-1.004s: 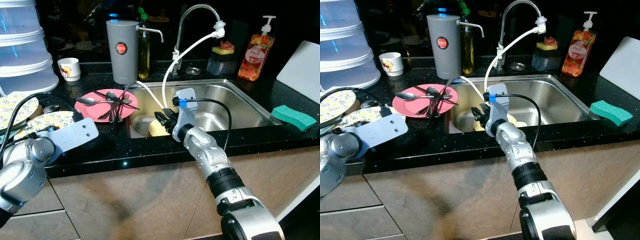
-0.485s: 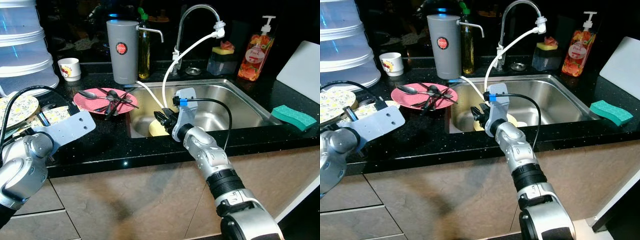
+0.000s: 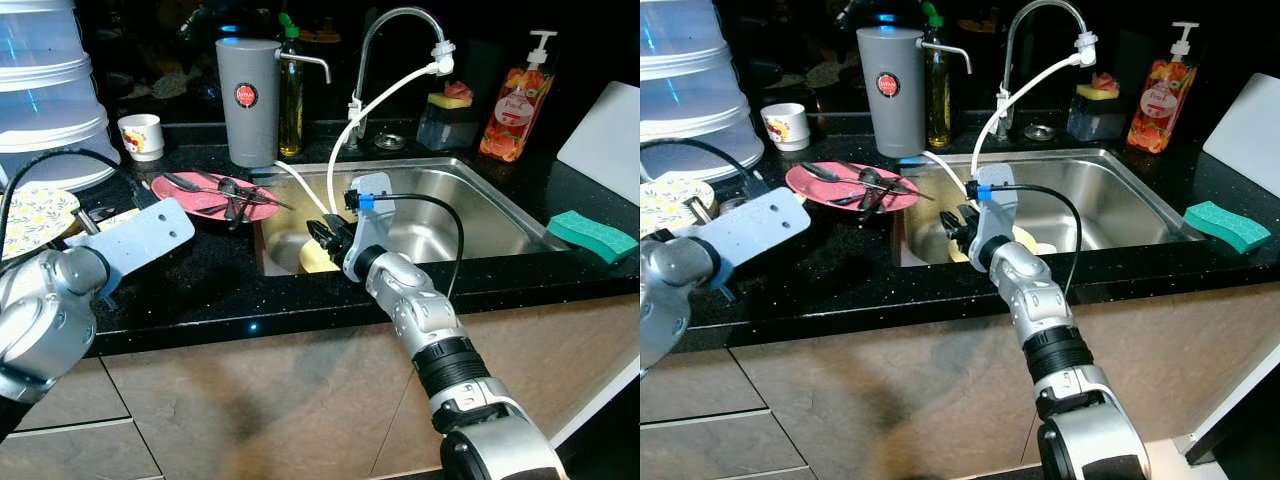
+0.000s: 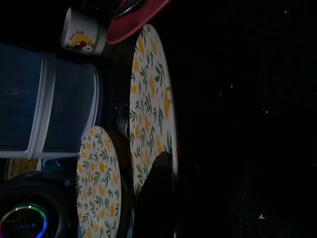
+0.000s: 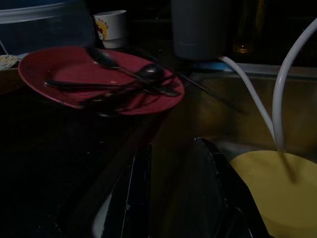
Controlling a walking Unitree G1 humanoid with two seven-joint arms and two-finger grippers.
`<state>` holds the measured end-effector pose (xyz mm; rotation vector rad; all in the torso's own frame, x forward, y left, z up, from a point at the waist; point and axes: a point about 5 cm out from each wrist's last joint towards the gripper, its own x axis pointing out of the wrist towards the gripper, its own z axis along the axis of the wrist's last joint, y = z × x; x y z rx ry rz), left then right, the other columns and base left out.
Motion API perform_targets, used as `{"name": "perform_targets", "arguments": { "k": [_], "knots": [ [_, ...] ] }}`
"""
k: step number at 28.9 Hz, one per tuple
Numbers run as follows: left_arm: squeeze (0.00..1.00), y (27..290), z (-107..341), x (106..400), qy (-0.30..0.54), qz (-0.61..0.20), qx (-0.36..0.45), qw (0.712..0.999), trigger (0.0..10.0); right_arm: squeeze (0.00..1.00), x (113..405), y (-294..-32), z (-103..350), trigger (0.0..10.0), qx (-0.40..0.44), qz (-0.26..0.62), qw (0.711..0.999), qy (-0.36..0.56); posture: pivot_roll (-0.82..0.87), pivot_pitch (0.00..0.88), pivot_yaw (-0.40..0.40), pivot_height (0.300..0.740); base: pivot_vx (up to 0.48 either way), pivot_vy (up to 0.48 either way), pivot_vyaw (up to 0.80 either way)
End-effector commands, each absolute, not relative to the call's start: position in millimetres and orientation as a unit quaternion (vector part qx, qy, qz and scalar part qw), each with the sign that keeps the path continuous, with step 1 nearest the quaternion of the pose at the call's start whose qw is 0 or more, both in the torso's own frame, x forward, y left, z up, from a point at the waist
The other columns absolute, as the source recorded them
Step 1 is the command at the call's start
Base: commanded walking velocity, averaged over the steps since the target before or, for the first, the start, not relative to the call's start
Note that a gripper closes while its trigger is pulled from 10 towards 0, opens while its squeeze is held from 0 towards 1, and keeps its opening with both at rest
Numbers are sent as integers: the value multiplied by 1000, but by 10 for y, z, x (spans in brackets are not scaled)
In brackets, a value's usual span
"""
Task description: Kitchen organization
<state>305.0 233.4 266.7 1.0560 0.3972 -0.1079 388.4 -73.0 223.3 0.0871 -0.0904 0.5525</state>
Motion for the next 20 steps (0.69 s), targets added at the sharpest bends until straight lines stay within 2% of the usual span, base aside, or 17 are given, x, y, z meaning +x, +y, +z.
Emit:
{"name": "perform_targets", "arguments": {
  "k": [1, 4, 10, 18, 19, 20],
  "knots": [
    [0, 2308, 2690, 3056, 183, -52, 490, 851, 0, 0, 3864, -704, 2200, 10000, 42, 277, 959, -37, 87, 35, -19, 740, 0, 0, 0],
    [0, 2292, 2666, 3035, 195, -66, 488, 848, 0, 0, 3854, -680, 2194, 10000, 41, 281, 958, -35, 87, 35, -19, 740, 0, 0, 0],
    [0, 2157, 2259, 2735, 311, -224, 485, 786, 0, 0, 3827, -627, 2163, 10000, 40, 290, 956, -29, 88, 37, -21, 740, 0, 0, 0],
    [0, 2058, 2111, 2496, 364, -312, 465, 744, 0, 0, 3817, -612, 2158, 10000, 39, 293, 955, -27, 88, 37, -21, 740, 0, 0, 0],
    [0, 2003, 2091, 2389, 379, -354, 457, 723, 0, 0, 3817, -609, 2159, 10000, 38, 293, 955, -27, 88, 36, -20, 740, 0, 0, 0],
    [0, 2003, 2091, 2389, 379, -354, 457, 723, 0, 0, 3817, -609, 2159, 10000, 38, 293, 955, -27, 88, 36, -20, 740, 0, 0, 0]
  ]
}}
